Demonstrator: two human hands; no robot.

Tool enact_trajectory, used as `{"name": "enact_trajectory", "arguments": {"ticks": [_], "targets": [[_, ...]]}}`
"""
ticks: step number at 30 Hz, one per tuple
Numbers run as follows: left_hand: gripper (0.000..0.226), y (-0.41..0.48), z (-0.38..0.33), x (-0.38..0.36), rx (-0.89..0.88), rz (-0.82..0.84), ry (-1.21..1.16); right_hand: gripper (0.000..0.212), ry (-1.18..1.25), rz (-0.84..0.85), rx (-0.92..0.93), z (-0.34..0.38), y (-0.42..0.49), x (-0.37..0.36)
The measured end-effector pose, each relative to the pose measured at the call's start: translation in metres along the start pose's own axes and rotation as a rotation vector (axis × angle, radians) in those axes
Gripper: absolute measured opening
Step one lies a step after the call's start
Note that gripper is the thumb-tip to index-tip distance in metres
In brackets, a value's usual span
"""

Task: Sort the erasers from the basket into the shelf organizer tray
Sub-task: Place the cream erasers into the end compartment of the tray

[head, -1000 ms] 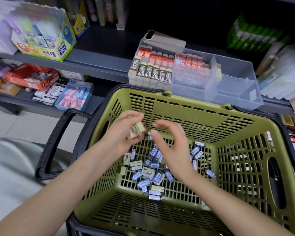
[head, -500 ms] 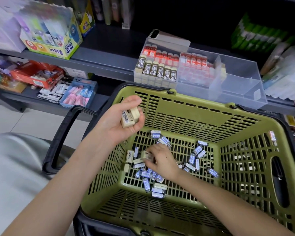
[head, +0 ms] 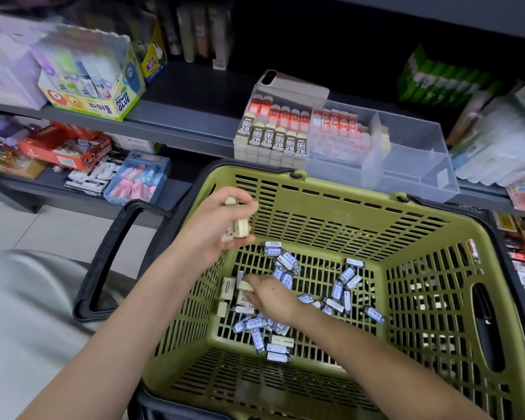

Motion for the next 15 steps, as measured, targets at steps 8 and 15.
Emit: {"name": "enact_trajectory", "arguments": {"ticks": [8,15], "targets": [[0.025,-0.005,0.008,-0.007,-0.063,-0.084,0.413,0.010,0.792,-0.469,-0.197,0.025,-0.029,0.096],[0.035,-0.011,-0.007,-0.063,-0.025,0.245,0.461,0.013,0.825,-0.687,-0.108,0.042,-0.071,0.177]]}}
Point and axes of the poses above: each hand's wrist, its own y-axis towards the middle knuckle, its own x-axis out of the back of the hand, z = x × y, the point moved 3 cm from there along y, towards the middle knuckle, and after that the axes turned 3 degrees about x, right-handed, at the moved point
